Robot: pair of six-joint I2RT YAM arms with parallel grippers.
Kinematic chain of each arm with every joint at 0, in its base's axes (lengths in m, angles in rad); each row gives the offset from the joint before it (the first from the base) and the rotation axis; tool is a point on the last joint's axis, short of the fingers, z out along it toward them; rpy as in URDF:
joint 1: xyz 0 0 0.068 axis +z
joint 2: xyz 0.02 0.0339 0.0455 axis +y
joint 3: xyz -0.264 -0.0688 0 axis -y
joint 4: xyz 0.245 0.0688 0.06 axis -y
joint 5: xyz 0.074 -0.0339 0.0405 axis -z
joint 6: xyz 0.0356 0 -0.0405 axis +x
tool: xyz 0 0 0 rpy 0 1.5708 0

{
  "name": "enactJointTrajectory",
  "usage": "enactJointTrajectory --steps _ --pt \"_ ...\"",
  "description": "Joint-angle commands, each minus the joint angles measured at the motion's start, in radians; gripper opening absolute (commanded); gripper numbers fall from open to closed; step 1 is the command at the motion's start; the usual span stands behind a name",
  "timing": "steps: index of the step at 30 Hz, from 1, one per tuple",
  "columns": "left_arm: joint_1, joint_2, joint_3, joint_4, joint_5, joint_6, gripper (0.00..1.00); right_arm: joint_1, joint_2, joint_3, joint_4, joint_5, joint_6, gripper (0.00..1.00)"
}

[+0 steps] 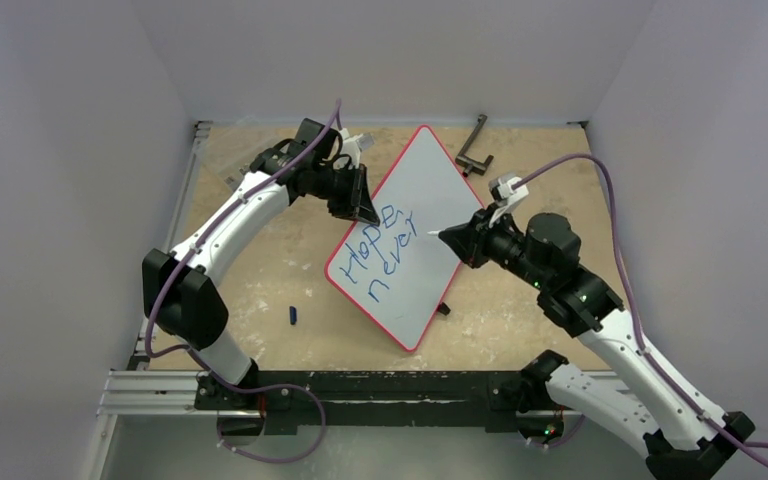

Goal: Write a sentence on the whiteboard

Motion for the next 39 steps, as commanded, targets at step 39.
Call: enactJointTrajectory --steps 39 --pt "0.06 0.049 0.035 0.018 -0.079 -0.006 0.0 0.279 0.017 -0.481 0.478 -0.039 0.057 0.0"
